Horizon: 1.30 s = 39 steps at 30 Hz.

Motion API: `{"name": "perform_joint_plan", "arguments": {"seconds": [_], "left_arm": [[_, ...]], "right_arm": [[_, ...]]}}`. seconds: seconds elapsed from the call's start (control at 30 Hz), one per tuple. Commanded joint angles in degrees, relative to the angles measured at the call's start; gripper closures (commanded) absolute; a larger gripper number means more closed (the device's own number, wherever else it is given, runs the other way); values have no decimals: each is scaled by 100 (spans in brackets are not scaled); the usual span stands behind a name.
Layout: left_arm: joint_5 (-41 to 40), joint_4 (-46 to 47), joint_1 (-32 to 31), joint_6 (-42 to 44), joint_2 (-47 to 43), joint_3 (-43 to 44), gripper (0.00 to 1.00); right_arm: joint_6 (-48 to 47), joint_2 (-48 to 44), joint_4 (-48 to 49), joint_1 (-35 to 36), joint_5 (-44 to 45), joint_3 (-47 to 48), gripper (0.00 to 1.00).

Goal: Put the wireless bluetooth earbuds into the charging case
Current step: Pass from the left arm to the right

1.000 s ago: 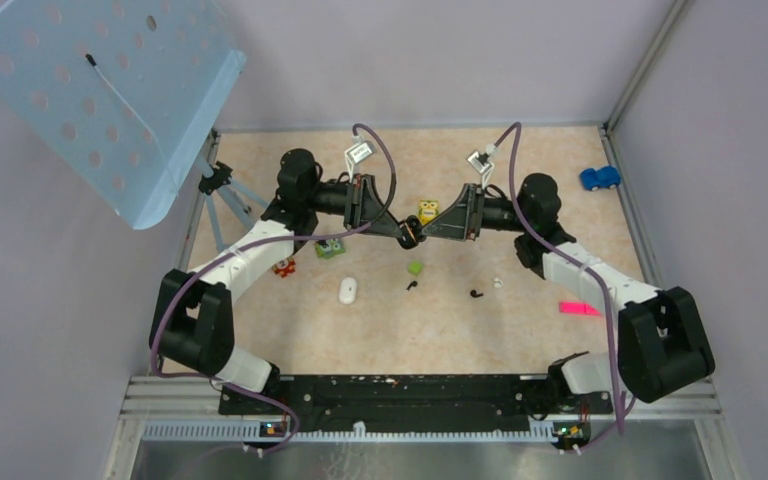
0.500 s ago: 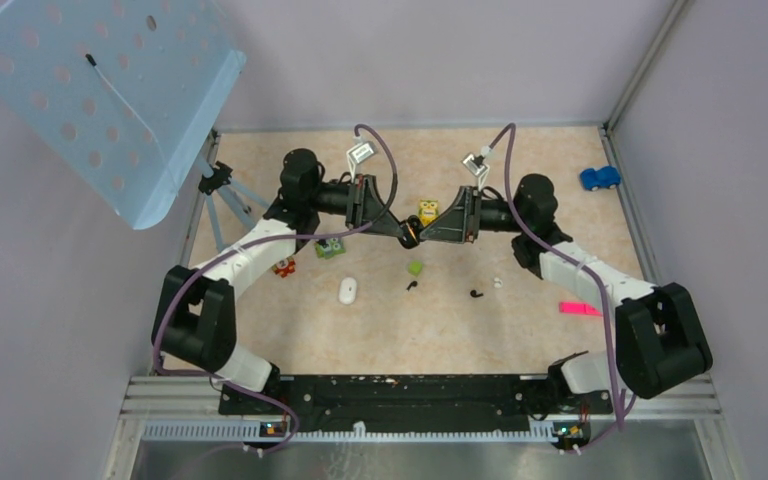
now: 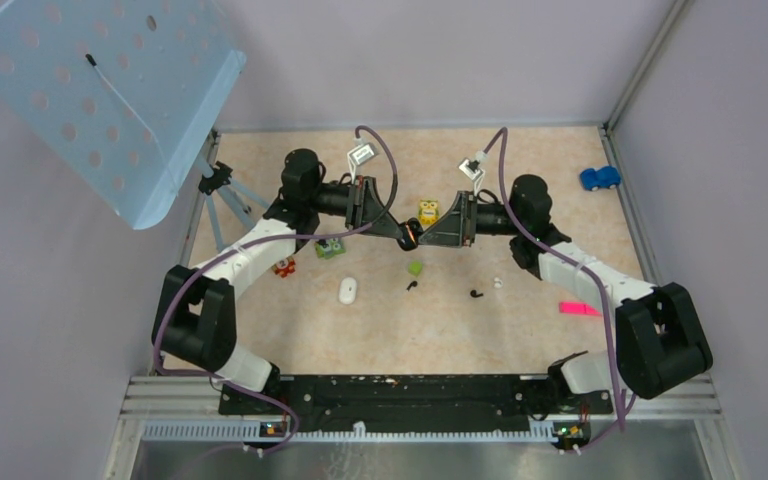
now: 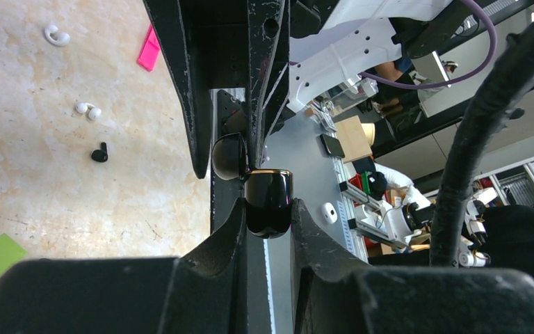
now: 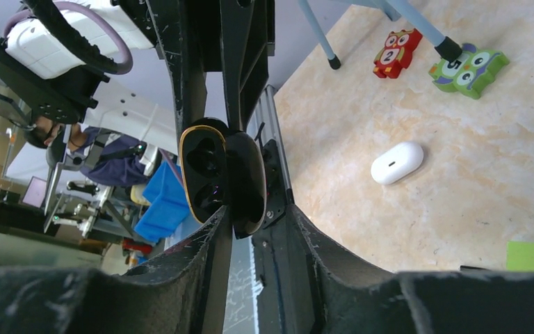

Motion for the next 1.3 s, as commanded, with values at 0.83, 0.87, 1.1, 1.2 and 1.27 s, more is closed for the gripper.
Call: {"name": "perform_joint_plan", "arguments": {"seconds": [0.83, 0.87, 1.1, 1.2, 1.27], "left_arm": [[-95, -990, -21, 917, -159, 327, 98], [-102, -1171, -17, 1020, -125, 385, 93], [-228, -1780, 28, 1369, -102, 551, 48], [-250, -1770, 43, 1262, -95, 601, 40], [-239, -1769, 62, 1171, -84, 662, 33]], "right_arm": [[-542, -476, -504, 76, 674, 300, 100], [-672, -511, -706, 84, 713, 349, 100], [-1834, -934, -2326, 82, 1395, 686, 100], [-2205, -991, -2738, 78, 1589, 781, 100], [-2456, -965, -2992, 86, 1668, 917, 100]]}}
